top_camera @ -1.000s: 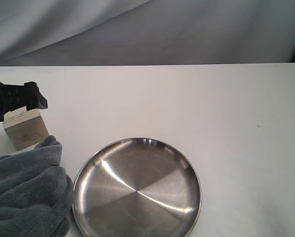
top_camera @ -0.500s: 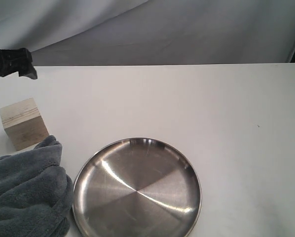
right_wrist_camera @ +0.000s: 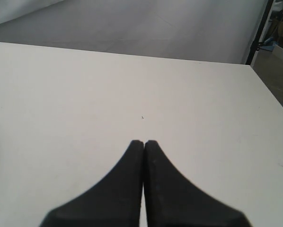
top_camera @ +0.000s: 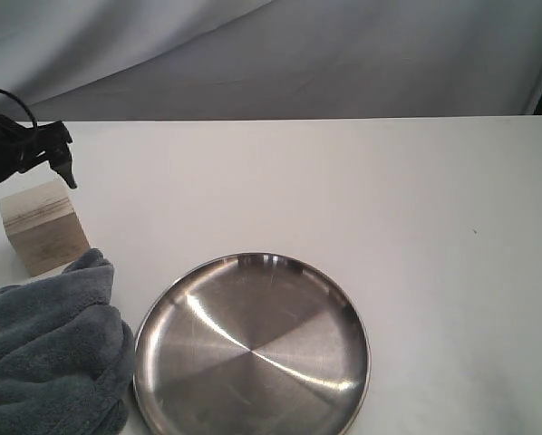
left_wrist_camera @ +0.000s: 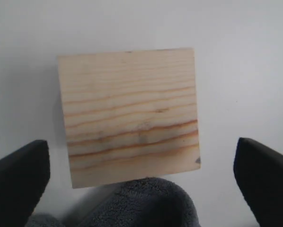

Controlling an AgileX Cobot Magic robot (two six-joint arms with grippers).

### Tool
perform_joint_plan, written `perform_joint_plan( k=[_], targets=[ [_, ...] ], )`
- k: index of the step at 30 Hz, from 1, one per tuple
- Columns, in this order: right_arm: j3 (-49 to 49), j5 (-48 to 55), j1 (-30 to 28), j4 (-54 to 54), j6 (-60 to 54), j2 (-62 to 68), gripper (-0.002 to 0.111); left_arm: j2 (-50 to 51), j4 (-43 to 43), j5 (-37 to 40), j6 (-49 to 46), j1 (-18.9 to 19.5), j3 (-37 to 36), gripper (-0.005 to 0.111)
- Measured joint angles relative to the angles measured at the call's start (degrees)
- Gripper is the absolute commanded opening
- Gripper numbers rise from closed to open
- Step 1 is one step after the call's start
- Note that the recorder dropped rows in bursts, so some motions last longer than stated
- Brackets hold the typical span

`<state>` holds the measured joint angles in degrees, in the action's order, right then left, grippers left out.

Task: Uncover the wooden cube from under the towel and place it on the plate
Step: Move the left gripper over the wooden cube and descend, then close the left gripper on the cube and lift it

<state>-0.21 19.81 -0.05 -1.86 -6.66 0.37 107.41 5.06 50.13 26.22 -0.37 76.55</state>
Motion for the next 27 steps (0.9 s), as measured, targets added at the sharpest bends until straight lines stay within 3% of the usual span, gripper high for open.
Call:
perform_joint_plan(
  k=[27],
  targets=[
    [0.0, 0.0, 0.0, 0.0, 0.0, 0.0, 0.0, 7.2, 0.0, -4.9, 0.1, 0.0, 0.1, 0.104]
  ],
)
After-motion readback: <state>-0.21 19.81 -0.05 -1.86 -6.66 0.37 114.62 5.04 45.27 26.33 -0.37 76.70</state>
